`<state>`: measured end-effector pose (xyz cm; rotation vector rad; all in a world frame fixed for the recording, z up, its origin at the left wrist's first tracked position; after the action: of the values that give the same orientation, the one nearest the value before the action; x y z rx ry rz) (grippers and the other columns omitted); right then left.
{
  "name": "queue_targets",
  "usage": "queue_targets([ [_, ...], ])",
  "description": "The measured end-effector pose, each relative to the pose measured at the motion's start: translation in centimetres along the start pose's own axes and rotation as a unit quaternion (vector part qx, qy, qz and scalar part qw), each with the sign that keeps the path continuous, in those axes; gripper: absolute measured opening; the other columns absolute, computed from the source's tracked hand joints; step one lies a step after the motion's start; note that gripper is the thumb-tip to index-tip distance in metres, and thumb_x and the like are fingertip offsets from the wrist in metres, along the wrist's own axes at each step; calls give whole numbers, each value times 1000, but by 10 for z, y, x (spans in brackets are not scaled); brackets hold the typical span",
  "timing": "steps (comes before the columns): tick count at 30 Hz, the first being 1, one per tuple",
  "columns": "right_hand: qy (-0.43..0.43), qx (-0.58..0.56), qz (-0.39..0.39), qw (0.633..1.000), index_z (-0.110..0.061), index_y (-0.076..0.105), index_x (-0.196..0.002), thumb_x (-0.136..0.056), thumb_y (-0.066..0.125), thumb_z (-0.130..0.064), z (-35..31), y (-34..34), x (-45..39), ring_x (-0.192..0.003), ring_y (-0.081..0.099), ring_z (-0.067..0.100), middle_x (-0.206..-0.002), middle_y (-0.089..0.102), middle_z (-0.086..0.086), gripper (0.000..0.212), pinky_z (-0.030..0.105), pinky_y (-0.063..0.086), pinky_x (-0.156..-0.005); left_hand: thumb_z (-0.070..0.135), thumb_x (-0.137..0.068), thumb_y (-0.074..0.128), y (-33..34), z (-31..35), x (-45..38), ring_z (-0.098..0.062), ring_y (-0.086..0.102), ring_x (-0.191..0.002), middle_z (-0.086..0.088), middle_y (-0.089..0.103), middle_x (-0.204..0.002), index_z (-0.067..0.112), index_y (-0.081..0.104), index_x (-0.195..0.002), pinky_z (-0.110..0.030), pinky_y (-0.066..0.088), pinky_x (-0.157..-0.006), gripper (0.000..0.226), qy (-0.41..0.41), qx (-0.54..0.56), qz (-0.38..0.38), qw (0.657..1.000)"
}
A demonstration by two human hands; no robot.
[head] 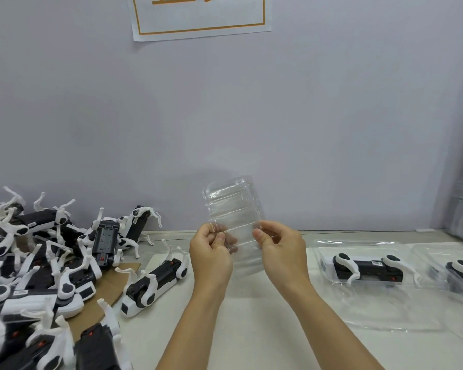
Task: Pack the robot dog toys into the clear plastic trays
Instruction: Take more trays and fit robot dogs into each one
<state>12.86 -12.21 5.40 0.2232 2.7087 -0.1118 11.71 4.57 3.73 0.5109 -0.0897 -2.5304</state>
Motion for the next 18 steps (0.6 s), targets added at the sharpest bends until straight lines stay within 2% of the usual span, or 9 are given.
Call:
queue_targets([
  [7,0,5,5,1000,-35,69,-81,-90,69,-10,-1,-2,0,-73,64,7,-81,71,-13,27,10,46,-64,-10,-97,40,-1,0,-1,-6,64,-58,4,67,-60,12,61,-85,-18,53,-56,33,4,4,5,1000],
  [10,0,4,11,1000,-35,69,-81,-90,69,-9,-1,-3,0,-75,66,11,-81,72,-13,27,15,47,-68,-10,-97,40,-3,-1,-1,-6,63,-56,3,67,-59,13,61,-84,-18,53,-55,34,3,7,9,1000],
  [15,18,-10,20,1000,-36,68,-77,-92,66,-9,0,-11,-2,-69,63,4,-79,72,-14,31,14,46,-67,-11,-97,40,-9,-3,-5,-7,63,-55,4,65,-58,15,63,-83,-18,52,-54,37,-9,13,18,1000],
  [18,25,-26,28,999,-34,68,-79,-94,63,-7,-1,-23,-9,-72,65,12,-77,71,-10,31,15,47,-66,-11,-97,38,-18,-9,-9,-9,61,-54,4,64,-57,12,62,-83,-19,51,-52,36,-40,29,32,998],
])
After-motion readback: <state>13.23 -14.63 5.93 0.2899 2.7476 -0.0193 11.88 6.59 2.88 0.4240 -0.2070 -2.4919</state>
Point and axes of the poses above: each hand's wrist, its own x-axis away from the middle knuckle, its own y-axis out of the palm, z = x × y, the point moved 8 cm from there along -x, towards the middle knuckle
